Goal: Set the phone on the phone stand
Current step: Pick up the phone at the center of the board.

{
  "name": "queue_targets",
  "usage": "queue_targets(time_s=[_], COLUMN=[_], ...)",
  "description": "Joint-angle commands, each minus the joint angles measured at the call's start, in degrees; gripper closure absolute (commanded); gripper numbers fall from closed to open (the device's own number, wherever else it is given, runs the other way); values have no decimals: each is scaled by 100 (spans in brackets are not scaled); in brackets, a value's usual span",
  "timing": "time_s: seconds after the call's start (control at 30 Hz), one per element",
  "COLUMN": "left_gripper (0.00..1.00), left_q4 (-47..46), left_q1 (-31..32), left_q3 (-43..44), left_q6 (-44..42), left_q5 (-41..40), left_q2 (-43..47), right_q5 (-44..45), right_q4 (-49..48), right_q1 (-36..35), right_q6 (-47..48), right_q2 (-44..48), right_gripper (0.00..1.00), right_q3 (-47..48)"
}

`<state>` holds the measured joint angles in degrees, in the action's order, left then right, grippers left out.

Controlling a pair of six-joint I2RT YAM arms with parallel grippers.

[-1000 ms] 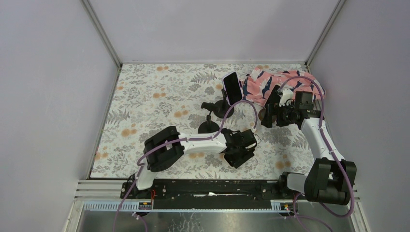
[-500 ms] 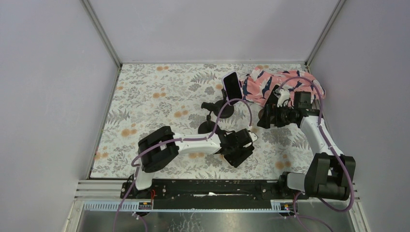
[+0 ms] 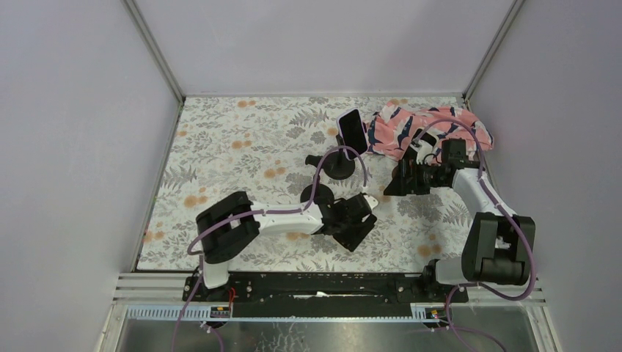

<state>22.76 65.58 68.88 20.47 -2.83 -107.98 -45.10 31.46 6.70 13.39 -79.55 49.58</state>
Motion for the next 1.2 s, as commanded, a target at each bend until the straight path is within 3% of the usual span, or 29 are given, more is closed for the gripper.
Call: queue_targets(time_s=[0.0, 0.37, 0.63, 0.8, 0.93, 1.1, 1.17], left_gripper=[89, 91, 92, 92, 92, 92, 92], left_q4=[-419, -1432, -1521, -1633, -1812, -1900, -1943], left_q1=[-143, -243, -381, -494, -620, -710, -729], left_q3=[-281, -704, -526, -701, -877, -920, -936], left_q6=[263, 500, 576, 636, 669, 675, 709], left_q5=[-133, -99, 226, 621, 1078, 1407, 1555], left_q2=[338, 941, 678, 567, 514, 438, 409], right_q5=[-537, -1320, -1288, -629, -42, -413, -737], right_q4=[92, -46, -60, 397, 25, -724, -1165], right_q1=[24, 17, -28, -28, -28, -28, -28], right_q6=[-151, -586, -658, 428, 1436, 2820, 2614], right_q2=[-191, -708, -833, -392, 381, 1625, 1865], right_gripper=[0, 0, 0, 0, 0, 0, 0], right_q3=[227, 60, 47, 450, 149, -923, -1237])
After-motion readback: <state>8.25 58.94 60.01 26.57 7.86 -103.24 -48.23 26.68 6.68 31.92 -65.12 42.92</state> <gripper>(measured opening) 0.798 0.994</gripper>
